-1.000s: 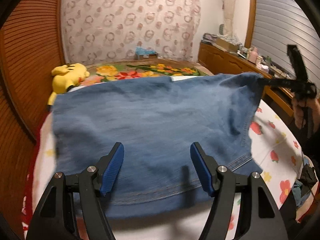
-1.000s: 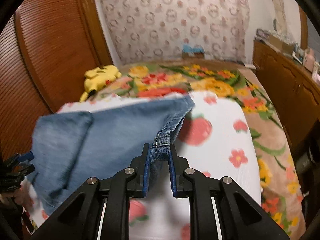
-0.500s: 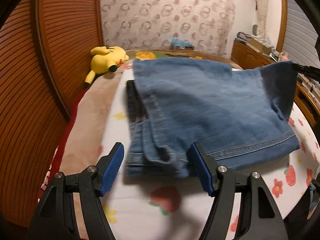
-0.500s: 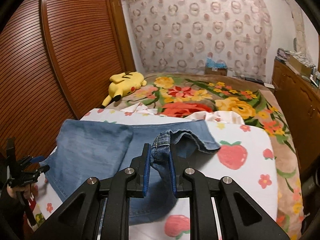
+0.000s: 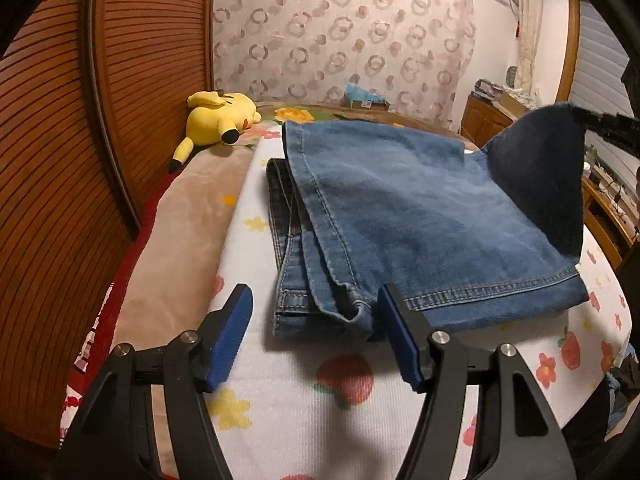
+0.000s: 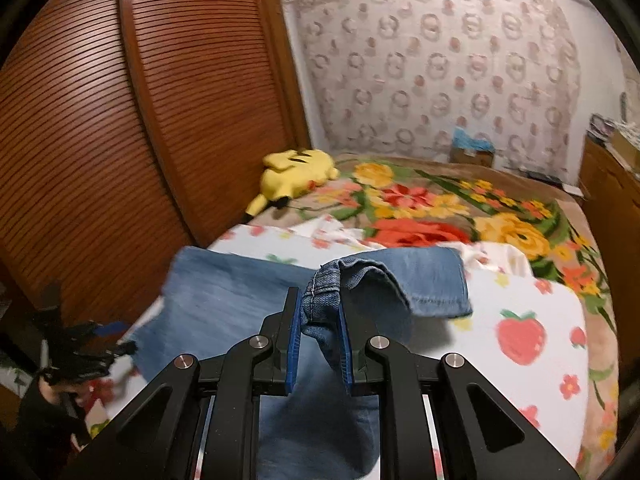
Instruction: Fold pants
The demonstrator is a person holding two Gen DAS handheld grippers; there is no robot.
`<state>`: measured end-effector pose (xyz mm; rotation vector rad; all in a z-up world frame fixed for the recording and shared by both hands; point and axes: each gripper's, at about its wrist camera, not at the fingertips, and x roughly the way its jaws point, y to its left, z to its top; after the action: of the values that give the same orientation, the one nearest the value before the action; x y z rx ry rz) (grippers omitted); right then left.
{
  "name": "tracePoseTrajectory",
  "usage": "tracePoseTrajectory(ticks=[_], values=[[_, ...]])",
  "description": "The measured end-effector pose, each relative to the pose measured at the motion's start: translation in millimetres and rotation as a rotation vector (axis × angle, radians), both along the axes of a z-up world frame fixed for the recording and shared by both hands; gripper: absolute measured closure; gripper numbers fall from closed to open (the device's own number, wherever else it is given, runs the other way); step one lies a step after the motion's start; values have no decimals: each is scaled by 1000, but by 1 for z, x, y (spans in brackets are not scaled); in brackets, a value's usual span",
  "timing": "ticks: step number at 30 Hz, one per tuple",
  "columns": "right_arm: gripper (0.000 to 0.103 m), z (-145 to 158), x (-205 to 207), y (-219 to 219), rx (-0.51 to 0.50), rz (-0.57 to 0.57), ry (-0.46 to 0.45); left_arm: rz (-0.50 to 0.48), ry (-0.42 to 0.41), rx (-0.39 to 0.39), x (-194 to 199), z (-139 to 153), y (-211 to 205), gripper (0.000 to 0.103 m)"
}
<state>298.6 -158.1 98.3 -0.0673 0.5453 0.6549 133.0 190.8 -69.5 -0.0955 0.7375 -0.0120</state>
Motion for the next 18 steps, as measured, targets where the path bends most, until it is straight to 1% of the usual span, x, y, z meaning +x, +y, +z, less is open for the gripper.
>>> tracePoseTrajectory(ticks=[3, 5, 7, 9, 11, 13, 14, 15, 18], values=[[86, 11, -13, 20, 13, 93, -7, 5, -15, 0, -4, 7, -1, 36], [86, 21, -26, 32, 18, 154, -29, 0, -27, 0, -6, 13, -2, 36], [86, 28, -36, 39, 37, 219, -21, -8, -39, 1, -8, 18, -4, 36], [86, 28, -38, 45, 14, 246, -9, -18, -49, 1, -9, 22, -8, 36], [86, 21, -34, 46, -17, 258, 20, -31, -57, -1, -9, 26, -13, 36], [81, 14, -27, 43, -41, 250, 42, -42, -60, -3, -8, 28, -17, 36], [71, 10, -24, 40, -57, 233, 39, -48, -60, -2, -7, 28, -19, 36], [65, 8, -22, 38, -66, 226, 34, -54, -60, -1, -5, 29, -22, 36], [64, 2, -16, 25, -60, 218, 46, -71, -57, -1, -1, 29, -29, 36]])
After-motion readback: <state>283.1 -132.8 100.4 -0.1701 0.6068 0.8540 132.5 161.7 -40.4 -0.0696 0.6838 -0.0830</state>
